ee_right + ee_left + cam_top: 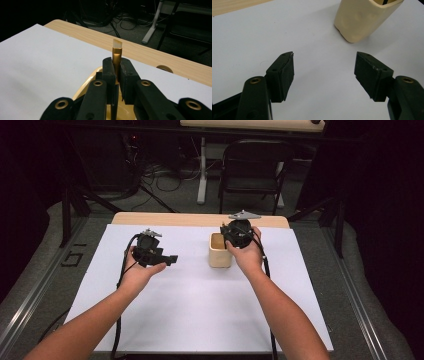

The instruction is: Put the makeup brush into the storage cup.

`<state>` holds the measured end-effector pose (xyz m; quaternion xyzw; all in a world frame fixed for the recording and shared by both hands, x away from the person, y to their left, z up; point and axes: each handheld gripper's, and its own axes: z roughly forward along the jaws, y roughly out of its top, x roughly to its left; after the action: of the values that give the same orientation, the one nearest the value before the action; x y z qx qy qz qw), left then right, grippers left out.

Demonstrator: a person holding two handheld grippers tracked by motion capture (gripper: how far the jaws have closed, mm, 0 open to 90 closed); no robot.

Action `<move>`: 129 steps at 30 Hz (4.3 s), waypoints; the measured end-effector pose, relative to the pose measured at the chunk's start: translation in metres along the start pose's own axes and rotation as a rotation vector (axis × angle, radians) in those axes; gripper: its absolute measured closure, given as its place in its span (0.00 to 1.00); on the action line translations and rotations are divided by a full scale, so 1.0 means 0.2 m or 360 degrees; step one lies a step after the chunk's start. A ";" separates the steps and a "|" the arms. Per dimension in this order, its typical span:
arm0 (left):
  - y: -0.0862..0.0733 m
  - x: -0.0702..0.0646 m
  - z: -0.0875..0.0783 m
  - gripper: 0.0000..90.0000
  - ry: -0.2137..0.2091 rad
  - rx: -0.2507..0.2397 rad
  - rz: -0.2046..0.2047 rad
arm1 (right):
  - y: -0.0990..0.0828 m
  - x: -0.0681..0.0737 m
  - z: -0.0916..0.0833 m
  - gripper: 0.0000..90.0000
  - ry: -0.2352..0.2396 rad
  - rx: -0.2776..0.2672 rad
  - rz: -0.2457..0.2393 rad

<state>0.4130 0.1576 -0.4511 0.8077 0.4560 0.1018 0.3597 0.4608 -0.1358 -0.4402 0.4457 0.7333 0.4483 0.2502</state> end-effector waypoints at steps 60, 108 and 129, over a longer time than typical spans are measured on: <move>0.00 0.00 0.00 0.36 0.0006 0.0006 0.0000 | -0.09 0.00 0.04 0.93 -0.0016 0.0089 -0.0052; -0.02 0.03 -0.03 0.37 0.0008 0.0003 0.0003 | -0.08 -0.03 -0.06 0.40 0.0099 0.0075 -0.0129; -0.06 0.07 -0.09 0.37 -0.0005 -0.0001 0.0017 | -0.09 -0.02 -0.21 0.40 0.0192 0.0102 -0.0225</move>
<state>0.4035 0.1828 -0.4483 0.8101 0.4510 0.1025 0.3603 0.4231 -0.1611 -0.4372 0.3728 0.7907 0.4318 0.2223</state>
